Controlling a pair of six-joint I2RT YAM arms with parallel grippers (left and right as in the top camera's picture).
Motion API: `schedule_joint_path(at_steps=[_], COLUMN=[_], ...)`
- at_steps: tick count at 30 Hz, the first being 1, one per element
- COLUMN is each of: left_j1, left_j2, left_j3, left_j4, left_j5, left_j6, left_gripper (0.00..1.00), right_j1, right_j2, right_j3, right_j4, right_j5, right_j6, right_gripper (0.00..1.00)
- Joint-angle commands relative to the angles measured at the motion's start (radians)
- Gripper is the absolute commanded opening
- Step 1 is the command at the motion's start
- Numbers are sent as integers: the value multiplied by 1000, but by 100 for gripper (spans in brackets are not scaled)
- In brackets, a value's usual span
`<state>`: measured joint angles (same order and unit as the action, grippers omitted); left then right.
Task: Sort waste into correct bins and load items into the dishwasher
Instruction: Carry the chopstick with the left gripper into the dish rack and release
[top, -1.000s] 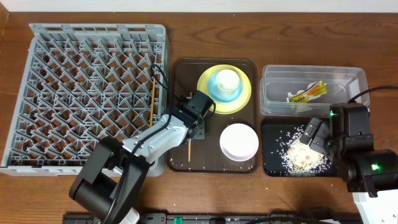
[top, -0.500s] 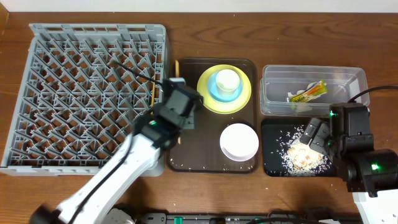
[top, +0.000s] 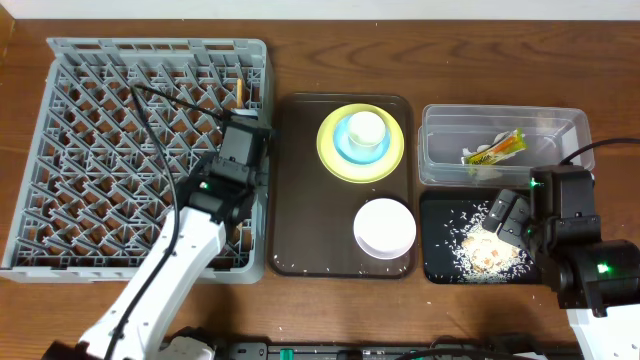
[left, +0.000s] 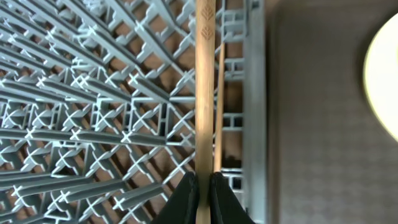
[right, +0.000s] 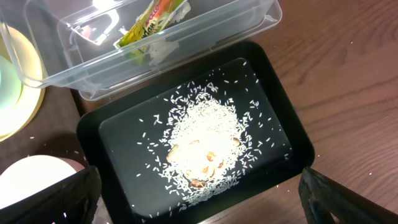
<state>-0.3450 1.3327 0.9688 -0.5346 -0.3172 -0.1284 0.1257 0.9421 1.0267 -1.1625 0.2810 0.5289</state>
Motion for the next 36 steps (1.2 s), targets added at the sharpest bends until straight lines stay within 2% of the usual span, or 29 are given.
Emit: schedule_joint_path(at_steps=[1, 8, 9, 10, 11, 12, 15, 16, 21, 24, 25, 29, 34, 36], left_j1=[13, 13, 13, 13, 13, 13, 13, 13, 13, 13, 13, 13, 13, 14], left_j2=[56, 150, 158, 158, 159, 157, 152, 148, 89, -6, -37, -184, -324, -364], left_j3=[8, 8, 8, 8, 8, 8, 8, 9, 9, 9, 9, 9, 9, 9], left_j4=[-3, -3, -3, -4, -6, -6, -5, -5, -13, -39, -49, -115, -220, -264], left_j5=[-6, -6, -6, -6, -6, -6, -6, -6, -6, -6, -6, -6, -19, -26], left_j6=[46, 45, 45, 45, 45, 45, 43, 42, 3, -83, -117, -206, -206, -206], left_gripper=[8, 8, 11, 15, 32, 38, 53, 55, 55, 56, 60, 64, 66, 71], right_j1=[-13, -13, -13, -13, -13, -13, -13, -13, -13, -13, -13, -13, -13, -12], right_j2=[-1, -1, -1, -1, -1, -1, -1, -1, -1, -1, -1, -1, -1, -1], right_j3=[14, 14, 14, 14, 14, 14, 14, 14, 14, 14, 14, 14, 14, 14], right_j4=[-1, -1, -1, -1, -1, -1, -1, -1, -1, -1, -1, -1, -1, -1], right_j5=[6, 6, 6, 6, 6, 6, 6, 6, 6, 6, 6, 6, 6, 6], right_j6=[-11, -11, -11, -10, -10, -10, -10, -11, -11, -10, -11, -11, -11, -10], right_gripper=[99, 99, 99, 99, 99, 99, 99, 99, 99, 99, 99, 99, 99, 99])
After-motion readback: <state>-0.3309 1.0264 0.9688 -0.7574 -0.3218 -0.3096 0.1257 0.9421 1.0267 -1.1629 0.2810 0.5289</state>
